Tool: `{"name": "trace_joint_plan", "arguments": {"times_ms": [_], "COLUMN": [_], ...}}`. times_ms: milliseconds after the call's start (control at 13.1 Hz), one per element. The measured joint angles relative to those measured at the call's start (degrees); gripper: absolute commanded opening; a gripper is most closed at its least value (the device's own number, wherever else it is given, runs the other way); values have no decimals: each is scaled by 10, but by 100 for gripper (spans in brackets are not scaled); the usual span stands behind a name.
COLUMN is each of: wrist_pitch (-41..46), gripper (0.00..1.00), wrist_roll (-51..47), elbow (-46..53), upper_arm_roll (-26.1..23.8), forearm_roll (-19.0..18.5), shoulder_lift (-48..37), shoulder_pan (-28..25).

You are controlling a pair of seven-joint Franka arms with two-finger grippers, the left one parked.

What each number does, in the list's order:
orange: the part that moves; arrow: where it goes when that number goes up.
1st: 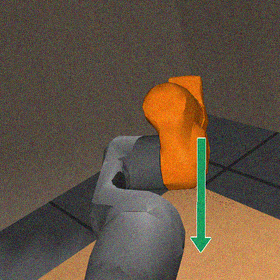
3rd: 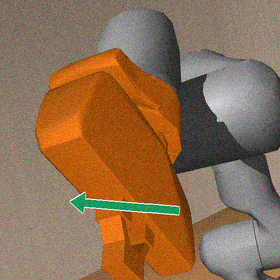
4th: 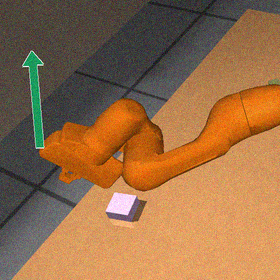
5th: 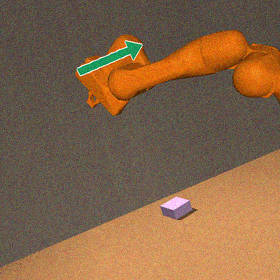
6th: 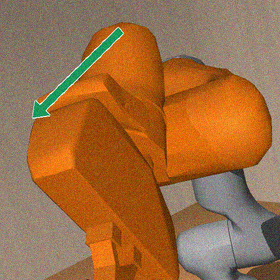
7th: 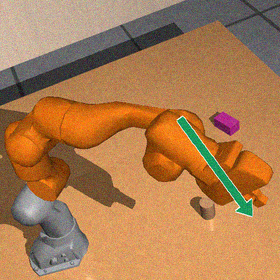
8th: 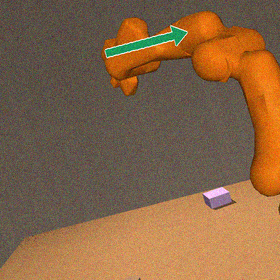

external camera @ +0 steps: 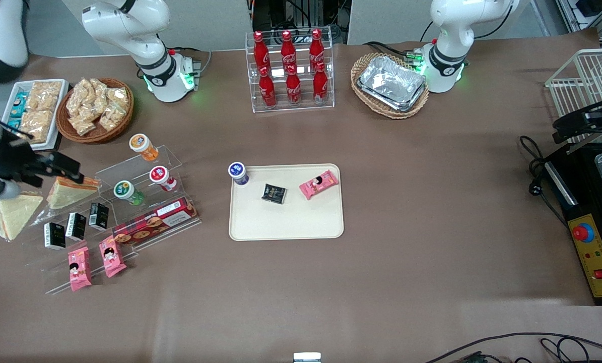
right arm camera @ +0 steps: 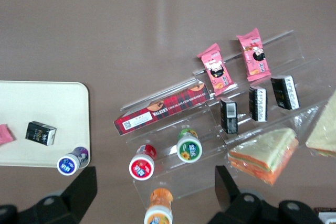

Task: Place sandwich on tray
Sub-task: 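Move the right gripper over the wrapped triangle sandwiches on the rack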

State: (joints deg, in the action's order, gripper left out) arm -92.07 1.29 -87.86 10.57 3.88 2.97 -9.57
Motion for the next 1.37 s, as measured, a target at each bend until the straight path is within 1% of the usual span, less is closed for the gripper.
{"name": "trace_joint_plan", "arguments": {"times_ms": [229, 458, 610, 839, 992, 1144, 1373], "wrist_pitch": [14, 29, 41, 47, 46, 40, 14], "gripper": [100, 100, 100, 100, 100, 100, 100], "wrist_roll": [0, 16, 28, 49, 54, 54, 55], "elbow": [0, -2, -3, -6, -10, -10, -16], "upper_arm_roll": [15, 33, 63, 124, 150, 156, 158], "forearm_roll": [-1, -2, -4, -4, -22, -34, -34], "shoulder_lift": [-23, -22, -22, -21, -16, -7, 9], "shoulder_pan": [2, 3, 3, 5, 6, 19, 58]}}
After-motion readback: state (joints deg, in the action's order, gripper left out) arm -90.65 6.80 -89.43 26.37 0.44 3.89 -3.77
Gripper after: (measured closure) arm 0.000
